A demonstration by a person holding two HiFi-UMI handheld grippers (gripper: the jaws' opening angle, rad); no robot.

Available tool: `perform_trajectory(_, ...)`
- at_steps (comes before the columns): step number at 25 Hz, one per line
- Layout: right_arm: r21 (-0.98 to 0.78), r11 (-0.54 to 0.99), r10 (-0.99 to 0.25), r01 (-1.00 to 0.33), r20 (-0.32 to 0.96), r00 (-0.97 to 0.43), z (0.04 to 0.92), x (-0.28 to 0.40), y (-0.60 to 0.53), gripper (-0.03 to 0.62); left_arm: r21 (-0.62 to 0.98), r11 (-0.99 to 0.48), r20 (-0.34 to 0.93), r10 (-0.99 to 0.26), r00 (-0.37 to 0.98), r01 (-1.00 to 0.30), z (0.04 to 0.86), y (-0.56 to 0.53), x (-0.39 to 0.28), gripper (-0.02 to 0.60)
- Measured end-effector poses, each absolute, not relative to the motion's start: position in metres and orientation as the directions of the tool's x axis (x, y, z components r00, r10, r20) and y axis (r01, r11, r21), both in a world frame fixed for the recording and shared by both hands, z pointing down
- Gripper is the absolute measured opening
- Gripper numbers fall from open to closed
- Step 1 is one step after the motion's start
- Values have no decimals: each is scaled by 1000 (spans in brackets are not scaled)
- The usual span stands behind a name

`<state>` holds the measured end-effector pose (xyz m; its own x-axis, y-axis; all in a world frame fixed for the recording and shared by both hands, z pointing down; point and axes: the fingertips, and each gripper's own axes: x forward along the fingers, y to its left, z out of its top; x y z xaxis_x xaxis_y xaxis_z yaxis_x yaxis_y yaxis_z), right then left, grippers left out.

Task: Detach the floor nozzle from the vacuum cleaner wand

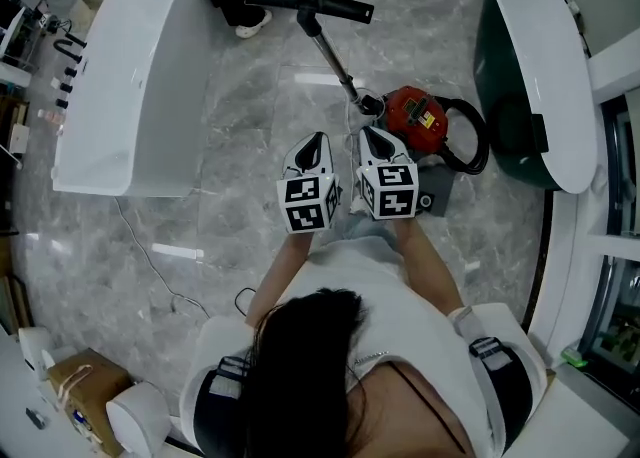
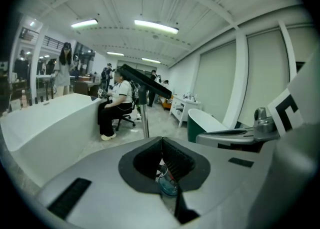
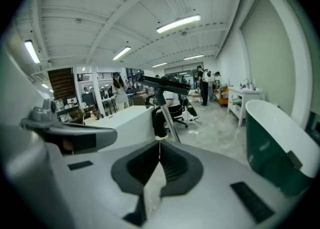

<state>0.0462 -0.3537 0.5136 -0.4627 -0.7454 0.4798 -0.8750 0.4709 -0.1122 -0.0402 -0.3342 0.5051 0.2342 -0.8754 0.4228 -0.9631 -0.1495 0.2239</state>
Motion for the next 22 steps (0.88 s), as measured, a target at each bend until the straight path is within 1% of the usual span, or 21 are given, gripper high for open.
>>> perform_trajectory(8,-115,509,-732,-853,463,-499,508,55,-391,15,195,-80,442,-883,160,-978,506,-368,-36,5)
perform_trajectory(14,-82,546,-725,-834,452,-520,508,63,-410,15,224,-88,419,-891,177,-971,503,-387,-19,5)
perform_trajectory(17,-102,573,-704,-813,447,-552,508,62,-417,17,208,-80,423,-891,164,-975,503,-394,-14,5)
perform_trajectory(22,-82,591,-696,-802,451,-559,509,65,-429,16,213,-65,413,-898,150,-975,501,-403,-8,5)
